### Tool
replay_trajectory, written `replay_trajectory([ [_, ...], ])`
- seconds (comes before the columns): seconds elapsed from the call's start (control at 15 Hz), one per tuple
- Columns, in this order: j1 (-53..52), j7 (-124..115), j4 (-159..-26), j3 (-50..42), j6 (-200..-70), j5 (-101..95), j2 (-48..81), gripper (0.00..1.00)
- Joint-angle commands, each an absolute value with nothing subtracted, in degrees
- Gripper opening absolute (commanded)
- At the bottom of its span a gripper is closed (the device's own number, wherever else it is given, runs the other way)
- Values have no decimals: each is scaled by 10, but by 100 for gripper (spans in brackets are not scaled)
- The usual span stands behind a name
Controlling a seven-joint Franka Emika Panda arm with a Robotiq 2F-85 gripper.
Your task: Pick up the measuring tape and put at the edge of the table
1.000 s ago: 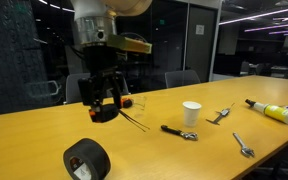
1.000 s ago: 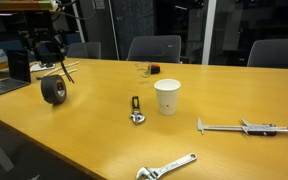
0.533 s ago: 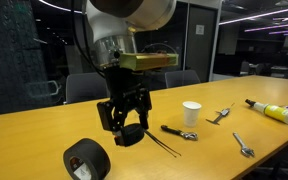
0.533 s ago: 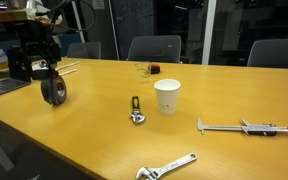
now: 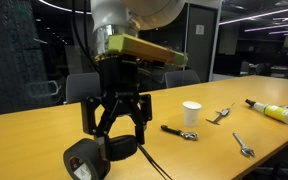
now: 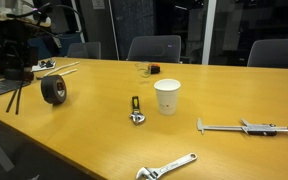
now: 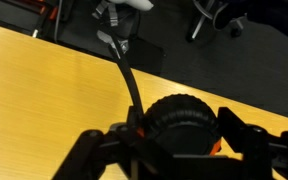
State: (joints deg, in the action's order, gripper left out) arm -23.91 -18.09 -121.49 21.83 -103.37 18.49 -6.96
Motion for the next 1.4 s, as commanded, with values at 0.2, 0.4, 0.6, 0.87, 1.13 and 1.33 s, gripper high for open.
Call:
replay_trajectory([
  [0.2,-246,-204,-1253,253,-1189,249,-84,55],
  [0.4,-253,-228,-1275,277,-1248,219,-63,55],
  [0.6,-262,-259,-1288,292,-1272,198,-39,55],
  [0.87,-272,-289,-1291,299,-1278,166,-13,55],
  [1.13,-278,-296,-1288,295,-1275,148,6,55],
  [1.33,-280,-294,-1286,295,-1271,145,20,55],
])
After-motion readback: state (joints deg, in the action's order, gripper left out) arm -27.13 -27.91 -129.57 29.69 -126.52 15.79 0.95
